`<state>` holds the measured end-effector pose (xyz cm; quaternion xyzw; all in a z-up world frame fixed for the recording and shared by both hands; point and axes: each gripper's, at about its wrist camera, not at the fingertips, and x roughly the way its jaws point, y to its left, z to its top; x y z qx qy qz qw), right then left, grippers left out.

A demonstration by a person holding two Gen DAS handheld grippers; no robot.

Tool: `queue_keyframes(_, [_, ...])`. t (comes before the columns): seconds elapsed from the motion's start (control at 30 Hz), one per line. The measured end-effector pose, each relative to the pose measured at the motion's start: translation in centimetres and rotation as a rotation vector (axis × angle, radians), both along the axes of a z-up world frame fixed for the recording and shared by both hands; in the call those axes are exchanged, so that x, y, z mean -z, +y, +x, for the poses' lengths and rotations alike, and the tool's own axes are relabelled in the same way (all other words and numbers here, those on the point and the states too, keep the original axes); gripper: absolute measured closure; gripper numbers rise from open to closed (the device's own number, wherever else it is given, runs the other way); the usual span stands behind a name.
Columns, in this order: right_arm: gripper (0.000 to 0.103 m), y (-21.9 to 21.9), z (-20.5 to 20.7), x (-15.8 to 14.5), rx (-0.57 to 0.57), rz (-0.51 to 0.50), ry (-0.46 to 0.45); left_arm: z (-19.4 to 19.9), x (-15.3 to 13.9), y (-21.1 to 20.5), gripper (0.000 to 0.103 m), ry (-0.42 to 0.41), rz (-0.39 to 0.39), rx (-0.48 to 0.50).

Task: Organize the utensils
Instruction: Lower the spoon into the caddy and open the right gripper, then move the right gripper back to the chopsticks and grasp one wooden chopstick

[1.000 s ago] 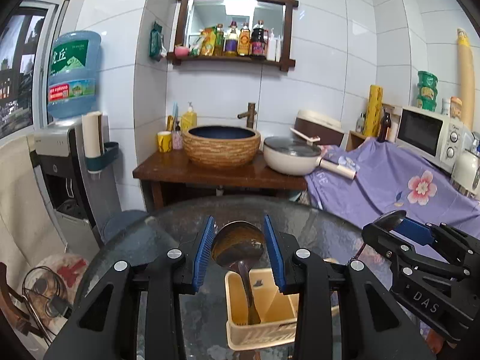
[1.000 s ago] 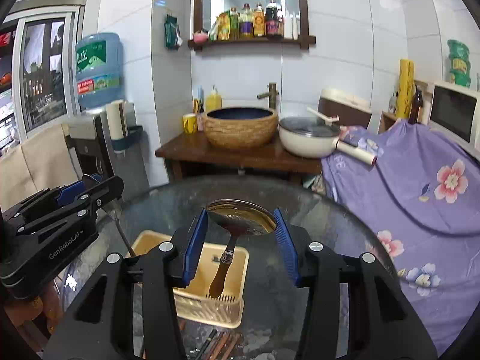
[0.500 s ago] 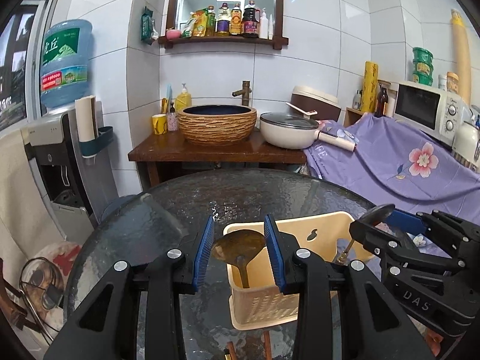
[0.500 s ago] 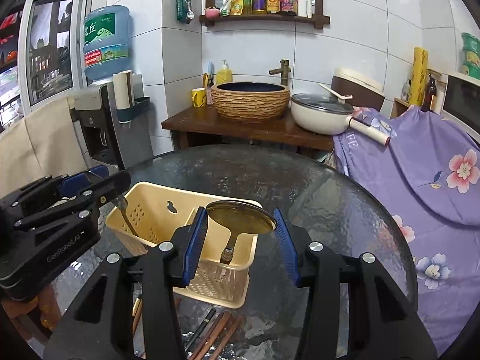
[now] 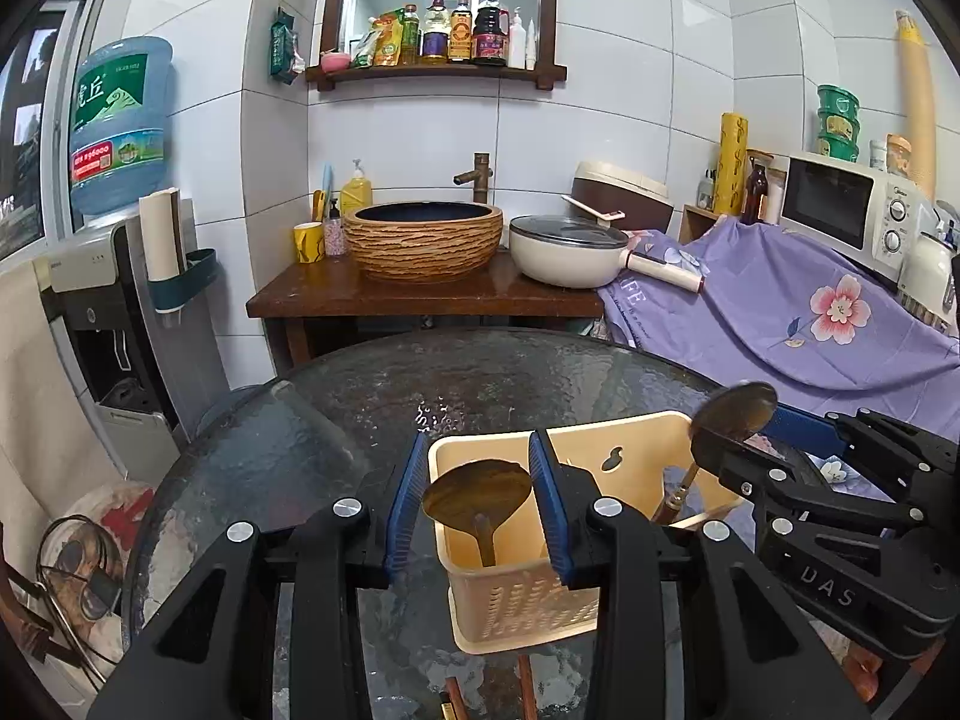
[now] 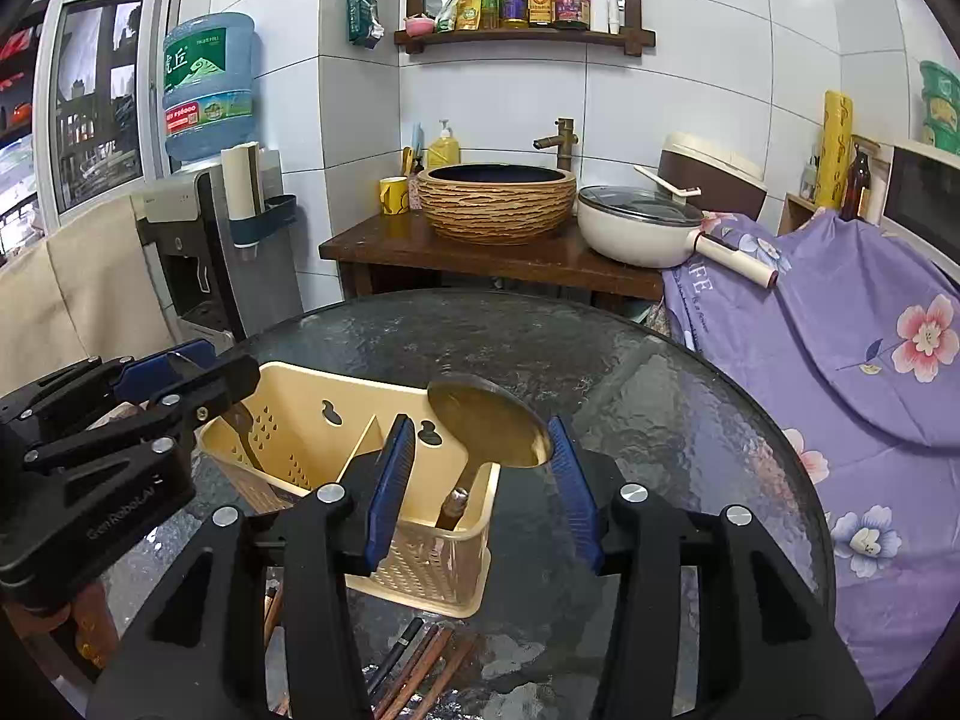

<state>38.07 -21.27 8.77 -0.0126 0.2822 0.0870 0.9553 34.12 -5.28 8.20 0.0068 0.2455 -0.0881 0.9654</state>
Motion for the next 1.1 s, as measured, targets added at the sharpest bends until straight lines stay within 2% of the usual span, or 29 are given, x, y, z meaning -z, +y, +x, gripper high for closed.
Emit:
queue_keyframes(0.03, [0.054,-0.1,0.0,0.0,0.003,0.0,-0.002,-0.1,-0.1,0.0,0.059,-0.005,0.003,-0.003])
queue_keyframes(0.1, [0.043,-0.3,-0.2,-0.1,0.001,0.006,-0.009,-0.4,-0.2,0.1,0.05,-0.02,0.008,-0.011])
queue_keyframes(0.17, [0.043,-0.5,-0.5,-0.4,0.002,0.017,-0.025,-0.9,-0.5,0.4,0.046,-0.034,0.008,-0.011])
queue_keyframes(0.27, [0.042,-1.1,-1.2,-1.0,0.013,0.038,-0.043,-1.8,-0.9,1.0,0.033,-0.05,0.002,-0.016])
queue_keyframes(0.37, [0.026,-2.3,-2.8,-1.6,0.043,0.064,-0.083,-3.4,-1.2,2.1,0.018,-0.065,-0.022,-0.016])
queue_keyframes(0.5, [0.026,-3.3,-5.0,-1.9,0.062,0.077,-0.109,-5.7,-1.0,3.2,0.007,-0.068,-0.046,-0.015])
queue_keyframes(0.6, [0.024,-3.7,-7.0,-1.5,0.065,0.091,-0.109,-7.6,0.0,3.9,0.007,-0.03,-0.066,0.002])
queue_keyframes(0.73, [0.023,-3.5,-9.1,0.2,0.032,0.077,-0.067,-9.7,2.5,4.7,0.007,0.032,-0.027,-0.029])
queue_keyframes(0.9, [0.023,-2.6,-11.1,4.0,0.005,0.041,0.004,-11.4,5.2,6.1,0.007,0.07,-0.017,-0.053])
queue_keyframes(1.1, [0.024,-1.5,-11.6,9.2,-0.008,0.029,0.15,-12.0,8.8,6.3,0.007,0.169,-0.016,-0.052])
